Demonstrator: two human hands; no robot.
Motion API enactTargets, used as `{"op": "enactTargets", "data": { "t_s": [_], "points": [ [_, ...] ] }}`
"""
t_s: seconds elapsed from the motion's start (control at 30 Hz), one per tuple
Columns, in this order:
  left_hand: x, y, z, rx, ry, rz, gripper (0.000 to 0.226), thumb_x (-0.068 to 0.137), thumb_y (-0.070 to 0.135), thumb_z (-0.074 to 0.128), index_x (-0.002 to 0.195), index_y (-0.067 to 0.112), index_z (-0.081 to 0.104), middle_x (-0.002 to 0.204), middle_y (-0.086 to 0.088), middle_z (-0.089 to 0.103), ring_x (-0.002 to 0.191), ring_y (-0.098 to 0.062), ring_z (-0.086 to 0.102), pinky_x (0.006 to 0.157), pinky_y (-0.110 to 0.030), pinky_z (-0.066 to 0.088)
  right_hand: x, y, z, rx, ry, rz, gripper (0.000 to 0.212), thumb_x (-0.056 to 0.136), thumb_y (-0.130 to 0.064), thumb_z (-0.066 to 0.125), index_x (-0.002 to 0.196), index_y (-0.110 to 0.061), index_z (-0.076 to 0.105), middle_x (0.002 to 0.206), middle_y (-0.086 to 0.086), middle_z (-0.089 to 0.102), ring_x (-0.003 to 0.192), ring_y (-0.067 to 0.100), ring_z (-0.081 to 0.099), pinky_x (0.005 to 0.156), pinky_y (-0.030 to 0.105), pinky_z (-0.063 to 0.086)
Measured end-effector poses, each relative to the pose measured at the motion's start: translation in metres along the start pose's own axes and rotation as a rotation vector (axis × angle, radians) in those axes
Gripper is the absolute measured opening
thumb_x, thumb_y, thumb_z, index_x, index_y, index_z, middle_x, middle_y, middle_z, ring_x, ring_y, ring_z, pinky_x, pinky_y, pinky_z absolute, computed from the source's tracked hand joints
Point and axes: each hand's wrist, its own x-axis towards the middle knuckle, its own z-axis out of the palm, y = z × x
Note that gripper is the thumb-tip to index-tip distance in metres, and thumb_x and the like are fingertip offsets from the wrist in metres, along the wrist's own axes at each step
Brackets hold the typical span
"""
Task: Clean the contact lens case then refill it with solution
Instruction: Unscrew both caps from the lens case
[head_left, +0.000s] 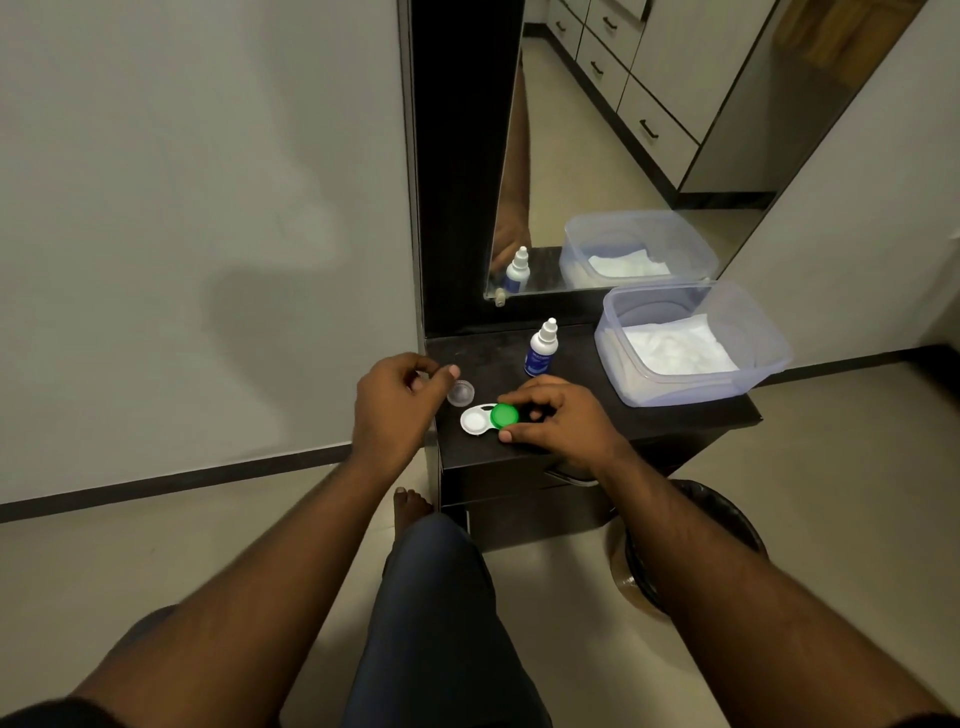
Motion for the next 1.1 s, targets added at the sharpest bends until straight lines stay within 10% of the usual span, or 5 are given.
{"op": "enactTargets", "data": {
  "t_s": [0.23, 0.5, 1.1],
  "points": [
    [-0.043, -0.022, 0.009, 0.084, -0.184, 0.179, 0.047, 0.074, 0.041, 0.077, 0.115, 0.023, 0.065, 0.088, 0.006, 0.056, 0.081, -0.003, 0.052, 0.067, -0.016, 0.042, -0.001, -0.001, -0.001, -0.032, -0.015, -0.025, 0.041, 0.066, -0.02, 0.084, 0.105, -0.025, 0.072, 0.093, -0.015, 0.06, 0.077, -0.005, 0.055, 0.072, 0.013, 0.044],
    [-0.038, -0.023, 0.014, -0.048, -0.202, 0.073, 0.033, 0.072, 0.031, 0.081, 0.102, 0.029, 0.068, 0.089, 0.009, 0.061, 0.083, -0.005, 0.055, 0.067, -0.01, 0.042, -0.002, -0.002, 0.001, -0.045, -0.046, -0.042, 0.039, 0.069, -0.02, 0.082, 0.106, -0.023, 0.071, 0.094, -0.012, 0.06, 0.087, 0.008, 0.057, 0.078, 0.027, 0.049],
    [-0.032, -0.02, 0.015, -0.074, -0.24, 0.048, 0.028, 0.07, 0.021, 0.083, 0.094, 0.024, 0.069, 0.083, 0.001, 0.062, 0.073, -0.009, 0.056, 0.063, -0.012, 0.046, 0.003, -0.002, -0.01, -0.189, -0.19, -0.222, 0.038, 0.079, -0.02, 0.074, 0.115, -0.013, 0.067, 0.098, -0.017, 0.057, 0.085, 0.0, 0.057, 0.074, 0.011, 0.043]
  ]
}}
